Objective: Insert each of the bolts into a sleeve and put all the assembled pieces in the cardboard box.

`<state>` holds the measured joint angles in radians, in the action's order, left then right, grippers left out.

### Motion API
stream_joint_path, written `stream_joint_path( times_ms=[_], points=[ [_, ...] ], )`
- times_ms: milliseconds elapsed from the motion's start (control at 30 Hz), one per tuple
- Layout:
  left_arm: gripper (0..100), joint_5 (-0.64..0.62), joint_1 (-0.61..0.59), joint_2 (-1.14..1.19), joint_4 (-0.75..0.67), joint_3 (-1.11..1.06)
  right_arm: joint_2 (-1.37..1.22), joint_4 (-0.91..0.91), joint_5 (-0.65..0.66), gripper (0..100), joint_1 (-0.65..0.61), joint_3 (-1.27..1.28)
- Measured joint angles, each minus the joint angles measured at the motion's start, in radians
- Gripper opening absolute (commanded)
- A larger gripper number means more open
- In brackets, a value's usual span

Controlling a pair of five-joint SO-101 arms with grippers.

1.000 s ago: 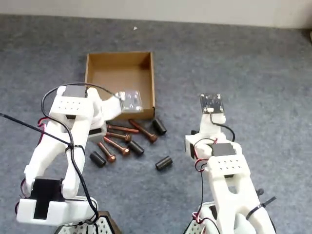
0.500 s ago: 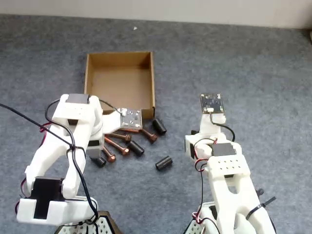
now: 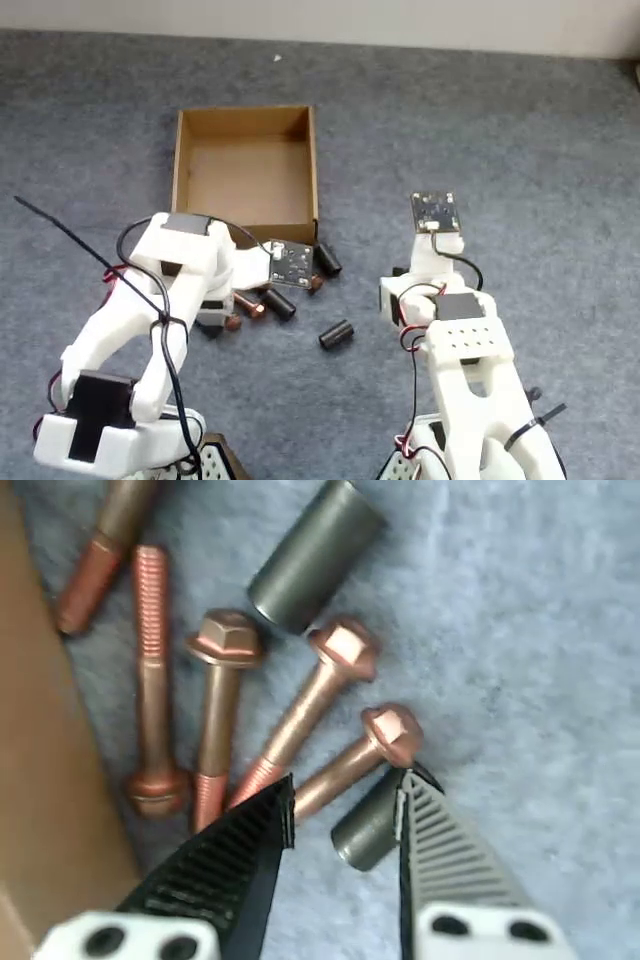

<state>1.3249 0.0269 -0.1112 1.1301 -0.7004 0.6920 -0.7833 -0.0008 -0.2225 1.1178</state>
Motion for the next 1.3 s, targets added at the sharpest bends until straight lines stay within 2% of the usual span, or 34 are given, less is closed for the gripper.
stream_joint_path(
  times_ms=[300,533,700,833,1033,1200,1300],
  points=[
    [17,0.002,-0.002,0.106,-0.028,0.006,0.0,0.0,0.0,0.5,0.0,0.0],
    [17,0.002,0.011,0.221,0.057,0.132,0.0,0.0,0.0,0.5,0.0,0.0],
    [6,-0.002,0.051,0.219,0.063,0.13,0.0,0.0,0.0,0.5,0.0,0.0],
    [1,-0.009,0.11,0.161,0.064,0.083,0.0,0.0,0.0,0.5,0.0,0.0],
    [1,-0.063,0.178,0.011,0.066,-0.002,0.0,0.0,0.0,0.5,0.0,0.0],
    [1,-0.173,0.187,-0.137,0.066,-0.02,0.009,0.002,0.0,0.5,0.0,0.0],
    [1,-0.285,0.186,-0.235,0.066,-0.029,0.012,0.002,0.0,0.5,0.0,0.0]
  ],
)
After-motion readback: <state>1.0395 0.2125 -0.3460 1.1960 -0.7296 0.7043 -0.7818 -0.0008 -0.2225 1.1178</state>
